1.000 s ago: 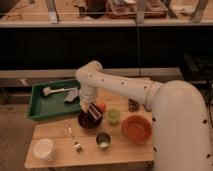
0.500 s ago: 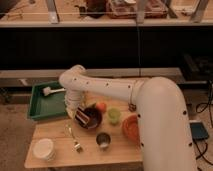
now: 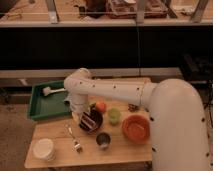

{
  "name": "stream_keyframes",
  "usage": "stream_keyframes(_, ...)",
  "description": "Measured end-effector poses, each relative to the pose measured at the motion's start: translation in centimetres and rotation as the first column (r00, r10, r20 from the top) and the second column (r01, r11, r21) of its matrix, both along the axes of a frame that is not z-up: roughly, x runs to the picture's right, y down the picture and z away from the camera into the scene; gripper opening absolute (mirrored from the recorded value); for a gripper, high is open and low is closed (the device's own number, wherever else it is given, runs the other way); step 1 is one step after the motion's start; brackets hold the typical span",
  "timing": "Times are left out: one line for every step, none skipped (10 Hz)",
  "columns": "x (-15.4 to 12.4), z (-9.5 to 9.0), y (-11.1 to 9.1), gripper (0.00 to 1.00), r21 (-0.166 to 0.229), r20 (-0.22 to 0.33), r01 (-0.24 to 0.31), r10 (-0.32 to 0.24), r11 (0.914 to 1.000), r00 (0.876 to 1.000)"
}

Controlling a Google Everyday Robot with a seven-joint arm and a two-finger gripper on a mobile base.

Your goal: Wipe purple bowl with eraser

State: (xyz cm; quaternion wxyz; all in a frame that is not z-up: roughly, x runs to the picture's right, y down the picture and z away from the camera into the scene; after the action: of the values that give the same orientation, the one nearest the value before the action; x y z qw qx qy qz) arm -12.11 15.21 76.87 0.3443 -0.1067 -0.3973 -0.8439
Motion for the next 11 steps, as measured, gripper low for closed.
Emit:
stream_keyframes(1.5, -0.6, 0.2, 0.05, 0.001, -0.023, -0.011, 0.011, 0.9999, 1.000)
stream_keyframes(2.0, -1.0, 0.5, 0.05, 0.001, -0.034, -0.017, 0.017, 0.9999, 0.999)
stream_keyframes(2.2, -1.3, 1.1, 0.05, -0.003, -0.042, -0.020, 0.020, 0.9998, 0.999)
stream_keyframes(3.3, -1.2, 1.7, 0.05, -0.003, -0.062, -0.030, 0.030, 0.9995, 0.998)
stream_keyframes(4.3, -1.0, 2.0, 0.05, -0.001, -0.082, -0.039, 0.039, 0.9992, 0.996)
stream_keyframes(5.4, -0.7, 2.0, 0.05, 0.010, -0.105, -0.052, 0.053, 0.9986, 0.993)
stream_keyframes(6.3, -0.4, 1.4, 0.05, 0.030, -0.124, -0.064, 0.067, 0.9975, 0.990)
stream_keyframes(6.6, 0.1, 0.3, 0.05, 0.055, -0.136, -0.071, 0.078, 0.9960, 0.988)
stream_keyframes(6.8, 0.5, -0.5, 0.05, 0.065, -0.141, -0.079, 0.087, 0.9948, 0.986)
stream_keyframes(7.3, 1.2, -1.5, 0.05, 0.080, -0.145, -0.084, 0.095, 0.9932, 0.985)
stream_keyframes(7.4, 2.2, -2.6, 0.05, 0.086, -0.146, -0.083, 0.095, 0.9929, 0.985)
